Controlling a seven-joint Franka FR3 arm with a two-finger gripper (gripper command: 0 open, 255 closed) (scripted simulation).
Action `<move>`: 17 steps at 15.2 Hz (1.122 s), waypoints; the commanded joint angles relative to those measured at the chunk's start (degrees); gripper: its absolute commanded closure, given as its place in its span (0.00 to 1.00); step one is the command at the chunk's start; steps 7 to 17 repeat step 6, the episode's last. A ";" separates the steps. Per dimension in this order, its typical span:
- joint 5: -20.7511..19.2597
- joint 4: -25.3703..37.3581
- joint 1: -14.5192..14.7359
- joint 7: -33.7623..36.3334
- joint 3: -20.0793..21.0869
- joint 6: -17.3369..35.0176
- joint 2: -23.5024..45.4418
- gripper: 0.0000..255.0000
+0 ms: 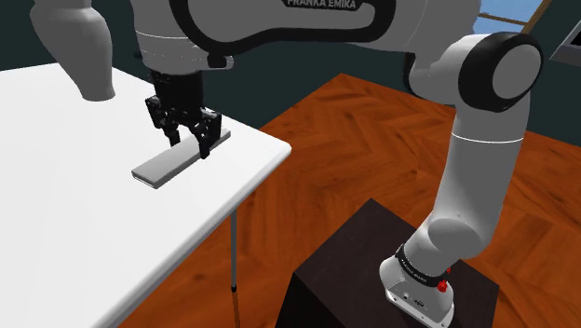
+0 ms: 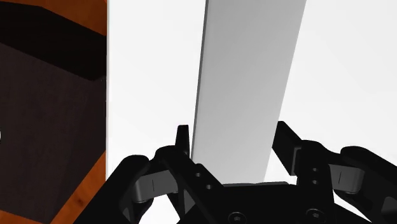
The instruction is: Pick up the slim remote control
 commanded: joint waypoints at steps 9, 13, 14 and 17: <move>-0.60 5.51 1.69 -0.08 -0.14 -4.67 0.88 1.00; -0.60 5.51 1.69 -0.08 -0.14 -4.67 0.88 1.00; -0.60 5.51 1.69 -0.08 -0.14 -4.67 0.88 1.00; -0.60 5.51 1.69 -0.08 -0.14 -4.67 0.88 1.00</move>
